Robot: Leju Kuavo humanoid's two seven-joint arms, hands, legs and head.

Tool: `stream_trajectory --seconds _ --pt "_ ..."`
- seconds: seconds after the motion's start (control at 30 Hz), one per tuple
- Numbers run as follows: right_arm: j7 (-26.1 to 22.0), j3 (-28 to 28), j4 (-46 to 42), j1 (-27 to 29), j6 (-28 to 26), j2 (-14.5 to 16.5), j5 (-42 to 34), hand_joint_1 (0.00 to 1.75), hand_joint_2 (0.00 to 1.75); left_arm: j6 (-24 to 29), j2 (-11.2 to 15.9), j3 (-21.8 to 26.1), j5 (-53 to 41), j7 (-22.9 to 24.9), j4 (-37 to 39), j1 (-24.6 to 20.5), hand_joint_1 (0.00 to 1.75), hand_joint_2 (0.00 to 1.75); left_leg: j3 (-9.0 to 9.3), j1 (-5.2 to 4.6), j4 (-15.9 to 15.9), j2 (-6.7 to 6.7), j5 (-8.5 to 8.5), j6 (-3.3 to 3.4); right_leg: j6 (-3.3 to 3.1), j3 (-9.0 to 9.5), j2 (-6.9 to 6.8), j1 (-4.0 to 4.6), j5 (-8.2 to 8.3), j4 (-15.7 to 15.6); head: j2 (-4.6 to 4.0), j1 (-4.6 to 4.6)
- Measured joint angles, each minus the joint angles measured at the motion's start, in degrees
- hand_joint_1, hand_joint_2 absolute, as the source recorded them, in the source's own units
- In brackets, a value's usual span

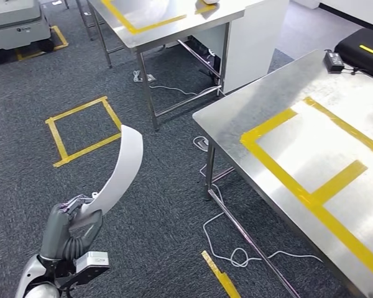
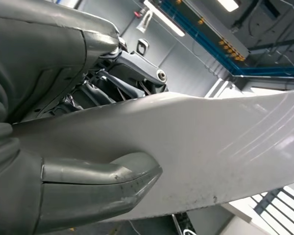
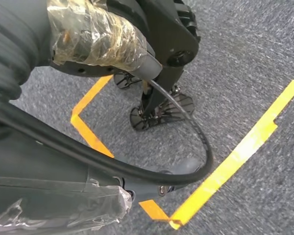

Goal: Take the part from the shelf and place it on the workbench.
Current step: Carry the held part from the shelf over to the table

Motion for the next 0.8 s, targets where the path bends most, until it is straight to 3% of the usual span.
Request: stream_trajectory --seconds 0.03,0.07,0.13,0.2,0.27,0.33,0.37,0.43,0.47,0.53,0.7,0.73,0.8 --pt "-0.01 0.00 0.08 0.04 -0.03 -0.01 0.01 0.00 1.75 -0.01 -0.01 -0.01 0.01 0.04 0.02 0.00 1.75 1.75 0.01 -0.01 -0.53 -0.13 1.22 0.09 0.00 0.06 0.71 0.04 0.00 0.03 0.00 0.01" --pt "0.00 0.00 0.15 0.08 -0.07 -0.02 0.02 0.00 1.75 -0.02 -0.01 -0.01 0.02 0.08 0.02 -0.01 1.75 1.75 1.04 0.00 -3.16 -0.43 3.35 0.24 0.02 0.16 1.41 0.05 0.00 0.06 0.00 0.01" --pt "0.00 0.00 0.28 0.03 -0.14 -0.03 0.02 0.00 1.75 -0.04 -0.01 -0.01 0.02 0.11 0.02 -0.06 1.75 1.75 4.28 0.09 -10.76 -2.45 7.43 0.68 0.16 0.17 2.70 0.11 -0.05 0.24 0.00 0.03" --pt "-0.01 0.00 0.39 -0.06 -0.23 -0.04 0.02 0.00 1.75 -0.09 -0.01 -0.03 0.02 0.13 0.02 -0.13 1.75 1.75 6.04 0.13 -15.09 -4.21 8.52 1.03 0.69 -0.34 3.84 0.05 0.04 0.44 0.00 0.04" --pt "-0.01 0.00 0.53 0.02 -0.33 -0.07 0.03 0.00 1.75 -0.15 -0.02 -0.04 0.02 0.16 0.02 -0.21 1.75 1.75 6.22 0.07 -15.87 -3.83 8.37 1.42 1.49 -1.03 4.94 -0.15 0.31 0.37 0.00 0.04" --pt "-0.02 0.00 0.67 0.16 -0.39 -0.12 0.03 0.00 1.75 -0.18 -0.02 -0.04 0.02 0.17 0.02 -0.34 1.75 1.75 6.42 0.18 -16.44 -2.53 8.65 2.10 2.05 -1.94 3.76 -0.15 -0.38 1.41 0.00 0.20" --pt "-0.03 0.00 0.72 0.11 -0.41 -0.15 0.03 0.00 1.75 -0.19 -0.02 -0.02 0.02 0.17 0.02 -0.39 1.75 1.75 6.53 0.26 -16.73 -1.79 8.76 2.42 2.26 -3.08 2.33 -0.09 -1.59 3.46 0.00 0.36" --pt "-0.05 0.00 0.78 -0.10 -0.41 -0.19 0.03 0.00 1.75 -0.25 -0.03 0.03 0.01 0.17 0.03 -0.40 1.75 1.75 6.55 0.18 -16.86 -0.32 8.74 2.76 2.68 -6.59 -0.56 -0.17 -5.16 10.56 0.00 0.61" --pt "-0.05 0.00 0.79 -0.13 -0.41 -0.21 0.03 0.00 1.75 -0.30 -0.03 0.05 0.01 0.18 0.03 -0.38 1.75 1.75 6.54 0.14 -16.85 0.40 8.70 2.80 2.90 -8.35 -1.11 -0.28 -6.55 14.15 0.00 0.61" --pt "-0.05 0.00 0.81 -0.03 -0.41 -0.24 0.04 0.00 1.75 -0.38 -0.03 0.06 0.01 0.17 0.04 -0.38 1.75 1.75 6.55 0.11 -16.83 1.57 8.61 2.78 3.22 -9.94 -1.46 -0.48 -7.12 17.43 0.00 0.63" --pt "-0.04 0.00 0.82 0.10 -0.41 -0.28 0.03 0.00 1.75 -0.42 -0.04 0.06 0.02 0.17 0.04 -0.41 1.75 1.75 6.62 0.12 -16.82 2.27 8.53 2.71 3.37 -9.07 -1.65 -0.64 -5.58 15.82 0.00 0.63" --pt "-0.04 0.00 0.82 0.11 -0.42 -0.32 0.03 0.00 1.75 -0.43 -0.04 0.06 0.02 0.18 0.04 -0.42 1.75 1.75 6.75 0.12 -16.82 2.66 8.44 2.58 3.38 -7.13 -2.23 -0.70 -3.93 12.30 0.00 0.63" --pt "-0.07 0.01 0.88 -0.03 -0.43 -0.39 0.04 0.00 1.75 -0.49 -0.03 0.05 0.00 0.17 0.04 -0.56 1.75 1.75 7.17 -0.11 -16.71 4.08 8.10 1.75 2.77 -2.79 -3.57 -0.46 -1.31 4.49 0.00 0.58"
